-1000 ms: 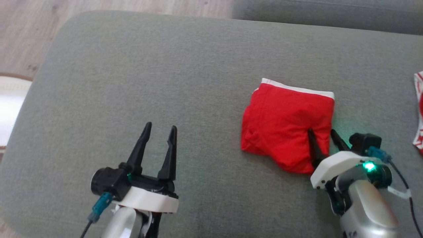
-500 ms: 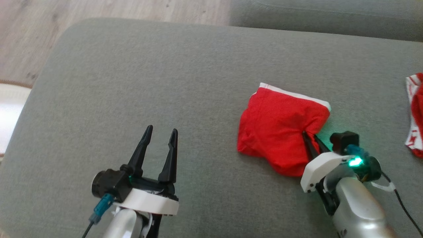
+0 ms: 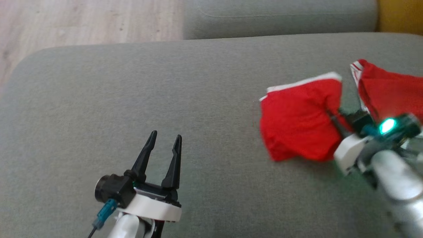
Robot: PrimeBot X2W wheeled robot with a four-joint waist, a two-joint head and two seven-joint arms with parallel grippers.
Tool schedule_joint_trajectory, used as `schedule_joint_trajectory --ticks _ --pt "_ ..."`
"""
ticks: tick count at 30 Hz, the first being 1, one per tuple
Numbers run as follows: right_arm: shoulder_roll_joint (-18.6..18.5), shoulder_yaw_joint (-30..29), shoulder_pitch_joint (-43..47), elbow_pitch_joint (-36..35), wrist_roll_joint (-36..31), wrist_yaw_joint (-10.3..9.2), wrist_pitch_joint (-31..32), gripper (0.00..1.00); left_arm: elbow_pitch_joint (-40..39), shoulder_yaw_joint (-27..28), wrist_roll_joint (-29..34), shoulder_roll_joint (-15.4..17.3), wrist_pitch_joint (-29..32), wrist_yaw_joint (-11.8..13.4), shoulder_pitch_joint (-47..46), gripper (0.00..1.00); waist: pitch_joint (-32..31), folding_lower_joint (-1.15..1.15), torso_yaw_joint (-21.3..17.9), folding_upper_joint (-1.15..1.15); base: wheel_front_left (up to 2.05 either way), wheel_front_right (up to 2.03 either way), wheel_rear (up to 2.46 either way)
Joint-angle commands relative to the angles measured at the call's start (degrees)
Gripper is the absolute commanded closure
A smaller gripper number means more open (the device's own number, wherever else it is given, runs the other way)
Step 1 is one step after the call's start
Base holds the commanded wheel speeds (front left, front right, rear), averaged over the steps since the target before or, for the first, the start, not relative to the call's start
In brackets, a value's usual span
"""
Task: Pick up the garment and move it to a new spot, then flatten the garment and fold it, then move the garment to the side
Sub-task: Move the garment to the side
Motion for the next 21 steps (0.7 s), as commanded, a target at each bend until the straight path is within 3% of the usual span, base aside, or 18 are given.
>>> schedule_joint_trajectory --ticks 1,12,21 --pt "-2.0 1.3 -2.7 -2.1 0.8 0.42 0.3 1.00 -2.0 2.0 0.1 0.1 -0.3 0.0 -1.6 0.00 0.7 0.00 -1.1 0.00 0.00 0.00 0.00" --pt "-22.8 11.5 -10.9 -4.9 6.4 0.42 5.5 1.00 -2.6 1.3 -0.6 0.1 -0.3 -0.2 -5.7 0.00 9.0 0.00 -0.7 0.00 0.00 0.00 0.00" --pt "-32.6 11.4 -14.0 -2.0 9.4 0.42 8.7 1.00 -2.6 1.4 -1.1 0.1 -0.3 -0.3 -8.6 0.00 14.6 0.00 2.1 0.00 0.00 0.00 0.00"
